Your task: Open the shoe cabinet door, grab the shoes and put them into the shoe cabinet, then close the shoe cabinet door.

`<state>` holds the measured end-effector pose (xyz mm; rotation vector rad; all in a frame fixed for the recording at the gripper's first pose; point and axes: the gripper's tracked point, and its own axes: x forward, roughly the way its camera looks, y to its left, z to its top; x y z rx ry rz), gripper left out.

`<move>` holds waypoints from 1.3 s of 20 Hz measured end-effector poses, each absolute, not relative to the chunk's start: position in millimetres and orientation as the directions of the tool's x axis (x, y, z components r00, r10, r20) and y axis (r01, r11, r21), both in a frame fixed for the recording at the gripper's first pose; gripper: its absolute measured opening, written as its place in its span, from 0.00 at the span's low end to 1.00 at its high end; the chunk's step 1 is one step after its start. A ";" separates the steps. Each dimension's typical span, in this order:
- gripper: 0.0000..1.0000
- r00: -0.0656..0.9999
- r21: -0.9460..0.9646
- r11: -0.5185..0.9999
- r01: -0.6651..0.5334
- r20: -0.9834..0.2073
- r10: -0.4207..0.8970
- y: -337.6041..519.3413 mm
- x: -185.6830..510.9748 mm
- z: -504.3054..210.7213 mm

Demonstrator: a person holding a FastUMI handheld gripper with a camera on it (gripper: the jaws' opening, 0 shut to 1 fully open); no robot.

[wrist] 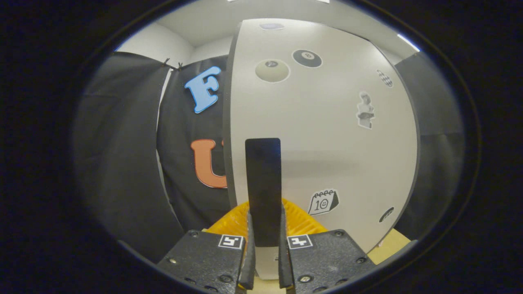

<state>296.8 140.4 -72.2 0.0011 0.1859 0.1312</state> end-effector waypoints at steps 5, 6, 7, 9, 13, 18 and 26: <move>0.26 0.967 0.021 0.986 -0.166 -0.194 0.167 136.2 279.0 -69.4; 0.26 0.967 0.025 0.985 -0.169 -0.192 0.170 134.8 275.7 -68.2; 0.26 0.967 0.025 0.985 -0.171 -0.189 0.172 134.1 271.8 -67.8; 0.26 0.966 0.020 0.984 -0.179 -0.184 0.180 131.4 265.4 -66.7; 0.26 0.961 0.006 0.979 -0.202 -0.191 0.200 124.6 249.6 -64.3; 0.26 0.953 0.033 0.973 -0.227 -0.199 0.229 116.4 231.3 -61.5; 0.25 0.946 0.067 0.965 -0.254 -0.191 0.262 92.8 205.0 -56.4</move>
